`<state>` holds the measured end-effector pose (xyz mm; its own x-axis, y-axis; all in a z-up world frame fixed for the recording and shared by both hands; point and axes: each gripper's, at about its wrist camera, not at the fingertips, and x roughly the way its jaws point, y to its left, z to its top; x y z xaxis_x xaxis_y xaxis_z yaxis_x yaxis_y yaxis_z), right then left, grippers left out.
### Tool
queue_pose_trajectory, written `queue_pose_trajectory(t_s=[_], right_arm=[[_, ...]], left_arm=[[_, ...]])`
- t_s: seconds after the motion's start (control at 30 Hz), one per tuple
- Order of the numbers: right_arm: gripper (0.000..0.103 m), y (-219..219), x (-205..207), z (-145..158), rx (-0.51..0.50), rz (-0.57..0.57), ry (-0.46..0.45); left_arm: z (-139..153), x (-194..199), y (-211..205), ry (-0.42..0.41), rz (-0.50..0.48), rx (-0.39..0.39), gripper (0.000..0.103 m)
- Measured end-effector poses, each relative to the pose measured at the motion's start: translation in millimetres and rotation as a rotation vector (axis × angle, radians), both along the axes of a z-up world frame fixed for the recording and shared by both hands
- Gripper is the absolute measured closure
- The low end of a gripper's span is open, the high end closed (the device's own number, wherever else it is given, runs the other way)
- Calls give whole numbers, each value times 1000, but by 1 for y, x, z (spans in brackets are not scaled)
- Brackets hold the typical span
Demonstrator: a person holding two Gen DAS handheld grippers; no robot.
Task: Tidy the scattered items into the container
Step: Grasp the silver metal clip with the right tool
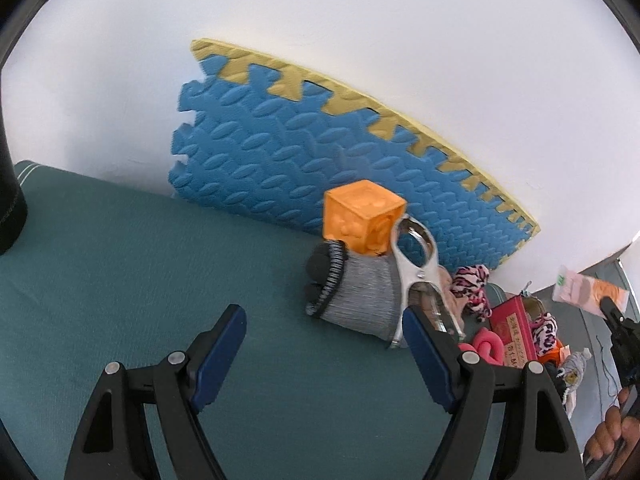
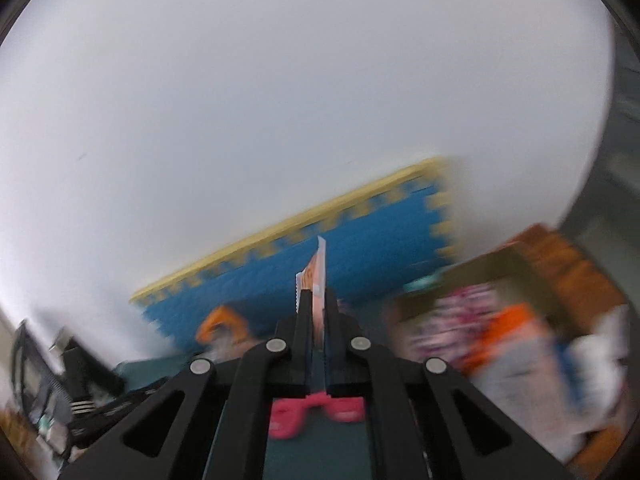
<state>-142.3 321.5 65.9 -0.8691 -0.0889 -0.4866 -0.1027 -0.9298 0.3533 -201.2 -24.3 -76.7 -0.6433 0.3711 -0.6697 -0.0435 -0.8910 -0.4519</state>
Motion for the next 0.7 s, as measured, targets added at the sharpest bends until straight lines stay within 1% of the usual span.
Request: queue_pose_trajectory(t_s=[0.13, 0.23, 0.33, 0.4, 0.43, 0.5, 0.67, 0.7], right_arm=[[99, 49, 12, 4, 22, -128, -18], [99, 79, 14, 2, 49, -208, -42], [99, 95, 8, -6, 66, -232, -84], [98, 100, 2, -14, 81, -238, -114], [96, 101, 1, -17, 86, -238, -124], [95, 102, 1, -21, 86, -239, -132], [87, 104, 5, -27, 83, -240, -141], [83, 102, 6, -27, 85, -242, -139]], left_arm=[[5, 1, 15, 2, -25, -22, 21], [8, -1, 24, 0, -37, -24, 21], [10, -4, 31, -3, -43, -24, 21], [10, -6, 34, -3, -45, -33, 21], [10, -7, 35, -3, -46, -38, 21], [9, -9, 36, -6, -45, -43, 21], [2, -15, 31, -24, -29, -40, 21], [1, -16, 29, -27, -25, -39, 21]])
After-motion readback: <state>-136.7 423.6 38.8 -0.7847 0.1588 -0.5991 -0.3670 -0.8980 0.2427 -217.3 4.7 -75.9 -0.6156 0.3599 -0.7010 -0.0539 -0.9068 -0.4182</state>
